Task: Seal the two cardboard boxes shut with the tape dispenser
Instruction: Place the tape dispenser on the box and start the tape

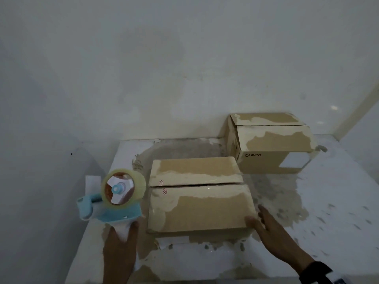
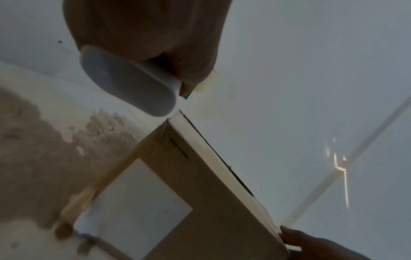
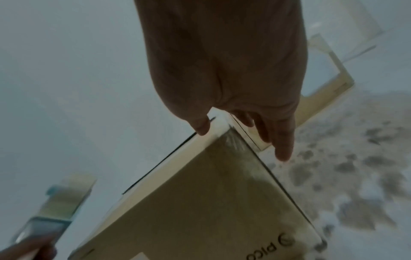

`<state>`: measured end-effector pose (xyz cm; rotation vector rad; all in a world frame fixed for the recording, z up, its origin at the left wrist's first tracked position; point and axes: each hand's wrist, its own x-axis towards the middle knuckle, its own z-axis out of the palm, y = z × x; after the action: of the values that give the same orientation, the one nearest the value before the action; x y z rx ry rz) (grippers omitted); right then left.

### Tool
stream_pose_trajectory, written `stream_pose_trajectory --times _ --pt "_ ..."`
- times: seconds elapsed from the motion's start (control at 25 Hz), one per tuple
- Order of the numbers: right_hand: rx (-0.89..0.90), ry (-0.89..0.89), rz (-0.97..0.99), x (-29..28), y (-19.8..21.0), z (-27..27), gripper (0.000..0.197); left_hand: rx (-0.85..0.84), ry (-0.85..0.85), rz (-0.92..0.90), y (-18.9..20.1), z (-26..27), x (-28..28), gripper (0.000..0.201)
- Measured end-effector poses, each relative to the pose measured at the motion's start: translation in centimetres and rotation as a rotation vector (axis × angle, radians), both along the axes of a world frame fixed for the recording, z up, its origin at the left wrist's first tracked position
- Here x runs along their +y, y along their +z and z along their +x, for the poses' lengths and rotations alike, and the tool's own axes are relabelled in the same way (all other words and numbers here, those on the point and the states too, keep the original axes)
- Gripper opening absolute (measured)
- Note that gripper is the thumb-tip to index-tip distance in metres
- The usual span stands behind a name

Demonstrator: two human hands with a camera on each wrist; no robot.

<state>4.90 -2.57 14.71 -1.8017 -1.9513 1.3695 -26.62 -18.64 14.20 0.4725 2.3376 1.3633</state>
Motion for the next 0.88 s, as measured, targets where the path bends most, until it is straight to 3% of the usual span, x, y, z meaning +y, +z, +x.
stream_pose_trajectory --times 0.08,0.16,0.28,0.4,0.52,0.72,0.8,0.88 --pt "-0.015 -0.013 0.262 0.4 1.8 0.0 0.065 0.090 -0.033 0.088 2.7 -0.3 0.2 0.039" --pt "0.141 0.047 0.413 0.6 4.6 -1.5 0.051 0.098 -0.106 0.179 4.4 -0.6 1.3 0.033" --pt "0.325 0.322 0.324 0.8 8.2 -6.3 0.037 0.096 -0.375 0.242 6.7 1.2 4.4 0.009" --pt "0.433 0.466 0.223 1.7 9.3 -11.1 0.036 0.033 -0.583 0.301 7.3 4.3 7.3 0.007" --pt "0.600 0.386 0.092 2.7 9.3 -12.9 0.038 0.020 -0.653 0.339 7.7 6.5 9.3 0.020" --pt "0.887 0.189 -0.008 3.8 9.2 -12.3 0.031 -0.011 -0.691 0.448 7.8 8.4 11.5 0.019" --pt "0.916 0.120 -0.012 4.2 8.8 -12.1 0.031 0.090 -0.765 0.418 7.7 8.1 11.9 0.026" --pt "0.958 0.065 -0.020 4.4 8.4 -12.2 0.040 0.293 -0.803 0.330 7.4 7.4 12.3 0.031"
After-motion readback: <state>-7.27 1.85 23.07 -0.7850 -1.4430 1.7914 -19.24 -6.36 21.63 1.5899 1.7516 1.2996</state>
